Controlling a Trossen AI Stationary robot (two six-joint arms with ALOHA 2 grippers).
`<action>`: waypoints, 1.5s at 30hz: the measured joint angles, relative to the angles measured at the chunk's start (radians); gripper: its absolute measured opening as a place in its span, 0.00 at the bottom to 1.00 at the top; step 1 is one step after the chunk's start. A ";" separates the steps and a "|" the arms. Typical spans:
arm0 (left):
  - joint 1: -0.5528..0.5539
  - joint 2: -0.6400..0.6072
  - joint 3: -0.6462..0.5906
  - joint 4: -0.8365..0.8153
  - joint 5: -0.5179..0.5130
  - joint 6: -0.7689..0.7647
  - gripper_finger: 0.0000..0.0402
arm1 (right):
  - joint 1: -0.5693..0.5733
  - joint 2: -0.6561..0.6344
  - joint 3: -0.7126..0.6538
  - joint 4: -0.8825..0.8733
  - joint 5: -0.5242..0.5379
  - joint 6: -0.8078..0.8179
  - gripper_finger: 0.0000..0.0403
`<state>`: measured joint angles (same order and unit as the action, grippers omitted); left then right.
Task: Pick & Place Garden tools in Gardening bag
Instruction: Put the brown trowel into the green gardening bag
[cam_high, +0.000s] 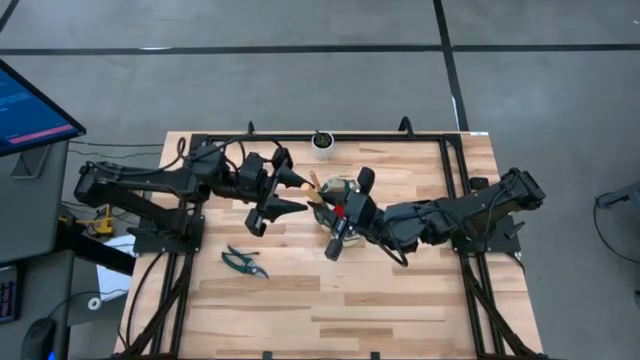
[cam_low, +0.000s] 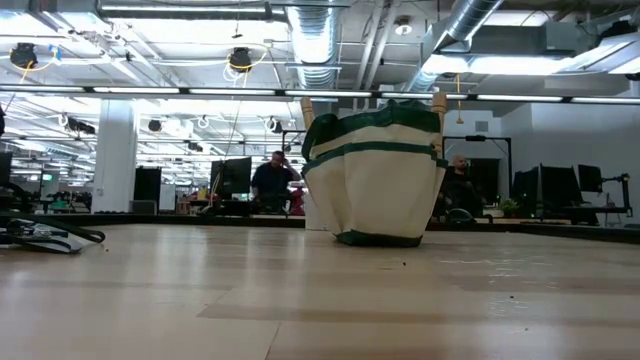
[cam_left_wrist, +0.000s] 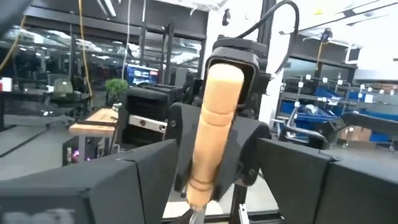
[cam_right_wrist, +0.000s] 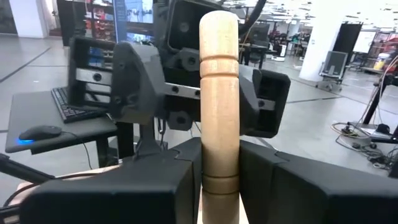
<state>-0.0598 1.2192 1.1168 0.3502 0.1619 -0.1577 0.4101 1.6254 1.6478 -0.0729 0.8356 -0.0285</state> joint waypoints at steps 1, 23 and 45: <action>0.003 0.000 0.000 0.003 -0.008 0.000 0.54 | 0.000 0.000 0.000 -0.001 0.000 -0.001 0.15; 0.006 0.054 0.000 0.131 -0.066 -0.026 0.54 | -0.042 0.000 0.000 -0.002 -0.117 0.010 0.15; 0.010 0.032 0.000 0.157 0.049 0.008 0.11 | -0.031 0.000 0.000 -0.016 -0.123 0.061 0.15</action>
<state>-0.0502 1.2510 1.1172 0.5067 0.2104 -0.1498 0.3794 1.6253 1.6478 -0.0887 0.7122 0.0322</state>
